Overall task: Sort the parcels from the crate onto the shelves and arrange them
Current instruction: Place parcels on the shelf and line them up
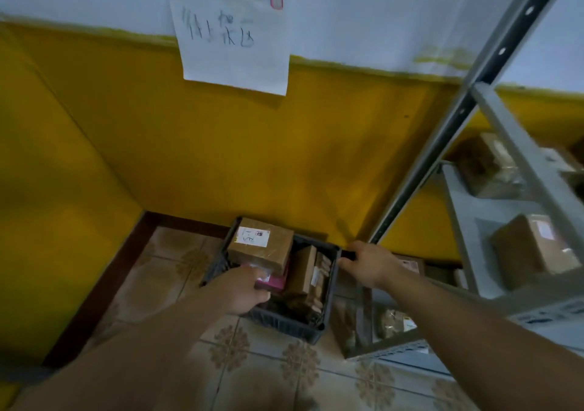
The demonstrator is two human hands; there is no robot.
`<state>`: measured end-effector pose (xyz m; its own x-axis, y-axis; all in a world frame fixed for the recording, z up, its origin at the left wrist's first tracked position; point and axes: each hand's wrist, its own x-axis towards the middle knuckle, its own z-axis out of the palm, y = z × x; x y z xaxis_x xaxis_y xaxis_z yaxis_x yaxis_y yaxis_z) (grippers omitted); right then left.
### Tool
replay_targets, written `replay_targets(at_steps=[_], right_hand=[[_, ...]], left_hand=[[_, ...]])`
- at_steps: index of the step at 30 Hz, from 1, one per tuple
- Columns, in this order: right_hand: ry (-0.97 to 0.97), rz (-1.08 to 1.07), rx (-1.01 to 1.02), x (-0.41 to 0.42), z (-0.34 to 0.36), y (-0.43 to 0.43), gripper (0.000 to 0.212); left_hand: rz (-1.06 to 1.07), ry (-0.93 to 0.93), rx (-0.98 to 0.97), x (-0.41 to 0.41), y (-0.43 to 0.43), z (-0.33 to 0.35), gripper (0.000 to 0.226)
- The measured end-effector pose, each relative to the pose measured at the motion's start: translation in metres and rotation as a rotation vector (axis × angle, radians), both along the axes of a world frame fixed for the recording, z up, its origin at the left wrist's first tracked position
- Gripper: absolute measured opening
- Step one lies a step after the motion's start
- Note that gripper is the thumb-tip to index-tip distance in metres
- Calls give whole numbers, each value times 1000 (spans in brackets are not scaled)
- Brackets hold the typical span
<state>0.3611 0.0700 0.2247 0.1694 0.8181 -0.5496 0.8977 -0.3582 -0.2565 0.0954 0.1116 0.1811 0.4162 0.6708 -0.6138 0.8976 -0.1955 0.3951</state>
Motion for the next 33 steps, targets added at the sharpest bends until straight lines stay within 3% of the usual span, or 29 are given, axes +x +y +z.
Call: replay_targets(at_steps=[5, 12, 16, 20, 29, 33], right_hand=[[47, -74, -11, 5, -92, 45, 62], [72, -29, -72, 4, -267, 103, 51], [12, -16, -57, 3, -365, 125, 71], [-27, -8, -3, 6, -447, 147, 76], [-208, -54, 109, -16, -524, 156, 72], [-23, -130, 164, -29, -522, 151, 69]], left_hand=[[12, -14, 10, 11, 66, -99, 34], [-136, 27, 178, 27, 149, -260, 59], [-132, 91, 447, 33, 178, -341, 60], [-41, 109, 473, 39, 196, -399, 75], [-16, 164, 593, 36, 195, -461, 76], [-20, 178, 597, 39, 193, -460, 75]])
